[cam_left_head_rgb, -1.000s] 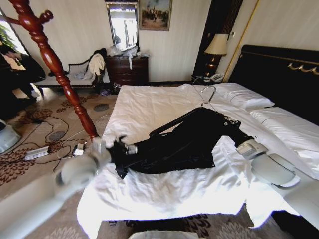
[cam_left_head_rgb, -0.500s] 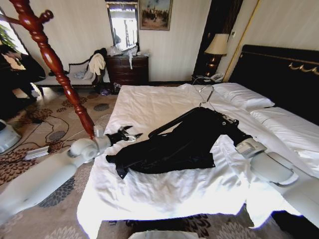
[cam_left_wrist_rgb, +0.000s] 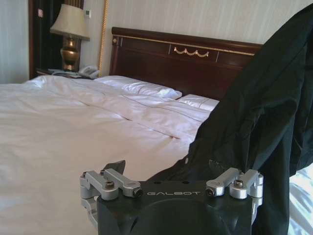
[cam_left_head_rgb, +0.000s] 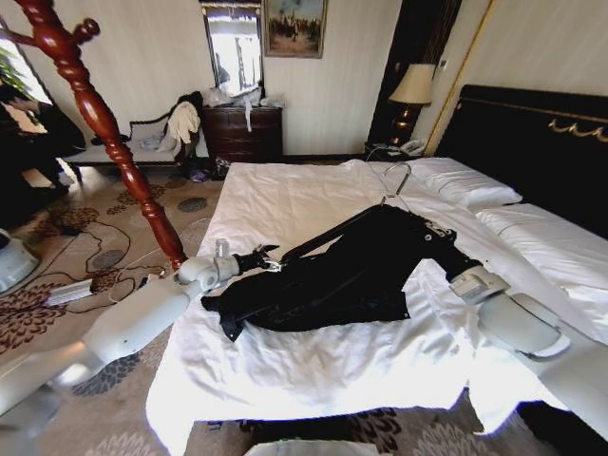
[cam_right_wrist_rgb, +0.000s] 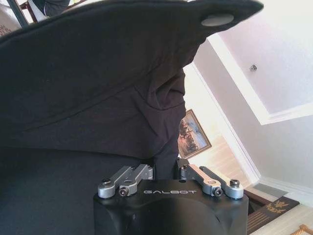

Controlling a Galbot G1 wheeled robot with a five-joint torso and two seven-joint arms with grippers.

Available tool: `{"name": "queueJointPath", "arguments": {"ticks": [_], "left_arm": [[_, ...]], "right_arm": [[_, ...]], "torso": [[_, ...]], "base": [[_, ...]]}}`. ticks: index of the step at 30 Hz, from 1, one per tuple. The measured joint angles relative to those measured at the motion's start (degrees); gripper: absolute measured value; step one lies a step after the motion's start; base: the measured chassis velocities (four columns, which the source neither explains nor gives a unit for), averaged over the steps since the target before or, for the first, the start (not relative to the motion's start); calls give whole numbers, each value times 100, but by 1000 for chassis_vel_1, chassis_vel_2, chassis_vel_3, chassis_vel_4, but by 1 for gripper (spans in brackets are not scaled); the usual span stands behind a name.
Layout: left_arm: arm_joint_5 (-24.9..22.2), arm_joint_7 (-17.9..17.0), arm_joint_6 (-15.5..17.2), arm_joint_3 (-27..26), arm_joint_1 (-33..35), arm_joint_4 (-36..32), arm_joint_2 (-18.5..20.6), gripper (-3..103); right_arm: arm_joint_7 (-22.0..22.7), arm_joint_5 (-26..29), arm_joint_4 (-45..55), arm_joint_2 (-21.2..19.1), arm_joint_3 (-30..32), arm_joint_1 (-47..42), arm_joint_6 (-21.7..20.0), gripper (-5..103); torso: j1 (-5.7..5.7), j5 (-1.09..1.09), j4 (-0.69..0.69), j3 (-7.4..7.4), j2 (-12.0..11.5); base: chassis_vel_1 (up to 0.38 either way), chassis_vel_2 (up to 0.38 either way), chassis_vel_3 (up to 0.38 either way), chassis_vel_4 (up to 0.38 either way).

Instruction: Pick up the clothes from the bed and hang them on the clothes hanger.

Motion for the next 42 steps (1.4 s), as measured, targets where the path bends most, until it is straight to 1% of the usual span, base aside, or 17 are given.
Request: {"name": "queueJointPath", "arguments": {"ticks": [6, 14, 16, 17, 19, 20, 21, 23, 24, 28, 30, 32, 33, 36, 38, 40, 42], "left_arm": [[-111, -126, 76, 245, -129, 121, -247, 95], [64, -131, 84, 417, -149, 204, -225, 94], [49, -159, 98, 430, -134, 199, -221, 92], [34, -173, 99, 434, -125, 193, -219, 87], [27, -178, 100, 434, -120, 192, -218, 87], [11, -189, 101, 434, -105, 181, -211, 82], [11, -189, 101, 434, -105, 181, -211, 82], [-58, -197, 106, 467, -45, 107, -151, 60], [-58, -197, 106, 467, -45, 107, -151, 60], [-82, -215, 108, 460, 8, 63, -140, 38], [-86, -223, 108, 451, 21, 53, -129, 38], [-104, -239, 108, 437, 47, 25, -100, 28], [-104, -239, 108, 437, 47, 25, -100, 28], [-118, -249, 108, 436, 82, -22, -52, 12], [-121, -257, 108, 436, 96, -42, -42, 12], [-128, -272, 107, 430, 118, -96, -12, 3], [-136, -295, 102, 404, 138, -139, 24, 0]], "right_arm": [[1, 17, 9, -39, -5, 21, -3, 19], [7, 31, 14, -88, 2, 25, -9, 19], [11, 47, 14, -104, -15, 58, -16, 19], [12, 52, 12, -111, -20, 65, -18, 19], [12, 54, 12, -114, -21, 67, -19, 19], [15, 56, 12, -120, -21, 69, -21, 19], [15, 56, 12, -120, -21, 69, -21, 19], [18, 57, 12, -126, -20, 51, -24, 19], [18, 57, 12, -126, -20, 51, -24, 19], [19, 49, 6, -126, -32, 51, -28, 19], [19, 43, 2, -126, -33, 43, -28, 19], [19, 34, 1, -126, -33, 24, -28, 19], [19, 34, 1, -126, -33, 24, -28, 19], [19, 20, 1, -124, -41, 8, -28, 19], [18, 20, 1, -120, -43, 7, -28, 19], [19, 18, -1, -115, -44, 7, -28, 19], [19, 15, -7, -107, -50, 7, -28, 19]], "torso": [[0, 0, -3, 0, 0], [0, -1, 0, 0, 0], [0, 0, -1, -1, 0], [0, 0, -1, -1, 0], [0, 0, -1, -1, 0], [0, -1, -1, -1, 1], [0, -1, -1, -1, 1], [0, -1, -2, -1, 1], [0, -1, -2, -1, 1], [0, -1, -2, -1, 1], [0, -1, -2, -1, 1], [0, -1, -2, -1, 1], [0, -1, -2, -1, 1], [0, -1, -2, -1, 1], [0, -1, -1, -1, 1], [0, -1, -2, -1, 1], [0, -1, -2, -1, 1]], "base": [[0, 0, 0, 0], [0, 0, 0, 0], [0, 0, 0, 0], [0, 0, 0, 0], [0, 0, 0, 0], [0, 0, 0, 0], [0, 0, 0, 0], [0, 0, 0, 0], [0, 0, 0, 0], [0, 0, 0, 0], [0, 0, 0, 0], [0, 0, 0, 0], [0, 0, 0, 0], [0, 0, 0, 0], [0, 0, 0, 0], [0, 0, 0, 0], [0, 0, 0, 0]]}}
